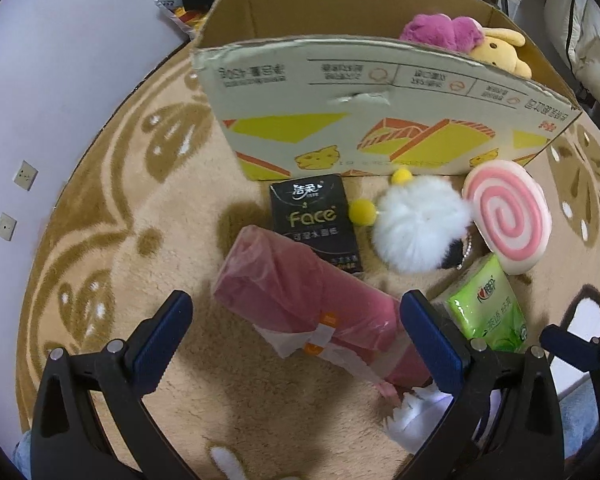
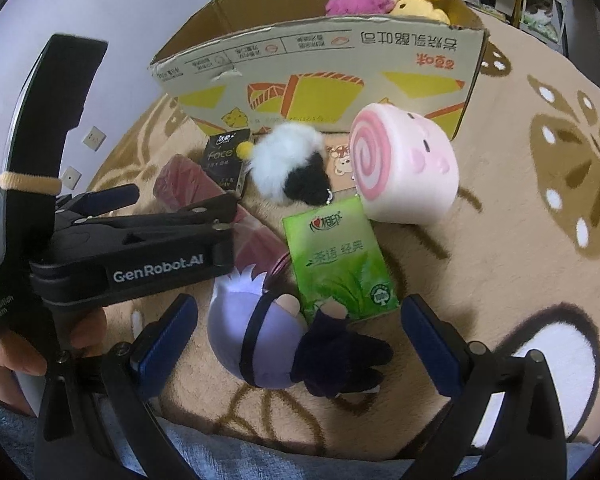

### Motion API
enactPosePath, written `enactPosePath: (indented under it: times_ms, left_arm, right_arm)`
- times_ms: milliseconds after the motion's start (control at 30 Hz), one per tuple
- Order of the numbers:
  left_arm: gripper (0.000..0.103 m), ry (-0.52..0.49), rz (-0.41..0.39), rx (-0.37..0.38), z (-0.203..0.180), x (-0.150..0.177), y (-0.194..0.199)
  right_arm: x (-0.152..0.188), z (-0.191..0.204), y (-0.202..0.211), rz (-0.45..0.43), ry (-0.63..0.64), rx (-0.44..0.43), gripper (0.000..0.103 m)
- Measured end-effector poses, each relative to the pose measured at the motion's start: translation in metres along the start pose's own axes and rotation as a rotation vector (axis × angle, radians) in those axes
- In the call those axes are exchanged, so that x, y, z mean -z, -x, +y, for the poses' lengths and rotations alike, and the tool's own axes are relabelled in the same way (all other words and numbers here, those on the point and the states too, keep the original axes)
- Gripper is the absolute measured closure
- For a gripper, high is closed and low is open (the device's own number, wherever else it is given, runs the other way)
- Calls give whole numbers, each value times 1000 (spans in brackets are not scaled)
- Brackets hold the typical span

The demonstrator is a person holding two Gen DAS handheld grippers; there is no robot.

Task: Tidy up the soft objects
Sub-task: 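Close the left tool on the pink package while the right tool grasps the purple plush doll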

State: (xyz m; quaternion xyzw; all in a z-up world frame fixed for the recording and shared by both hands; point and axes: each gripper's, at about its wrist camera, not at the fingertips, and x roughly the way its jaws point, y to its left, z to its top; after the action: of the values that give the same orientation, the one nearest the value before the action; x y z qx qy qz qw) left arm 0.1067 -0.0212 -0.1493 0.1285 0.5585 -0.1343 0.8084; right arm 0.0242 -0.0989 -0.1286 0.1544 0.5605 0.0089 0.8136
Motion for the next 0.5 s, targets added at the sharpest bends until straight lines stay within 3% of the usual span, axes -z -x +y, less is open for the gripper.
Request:
enactPosePath:
  times_ms: [133,500]
  left_arm:
    - [0,-7,34,-9,-2,0,-10]
    - [1,89,79,48,12,-5,-26]
  right_arm:
    - [0,3,-9,25,7,5,0]
    - [-2,10,-38,90,7,17,0]
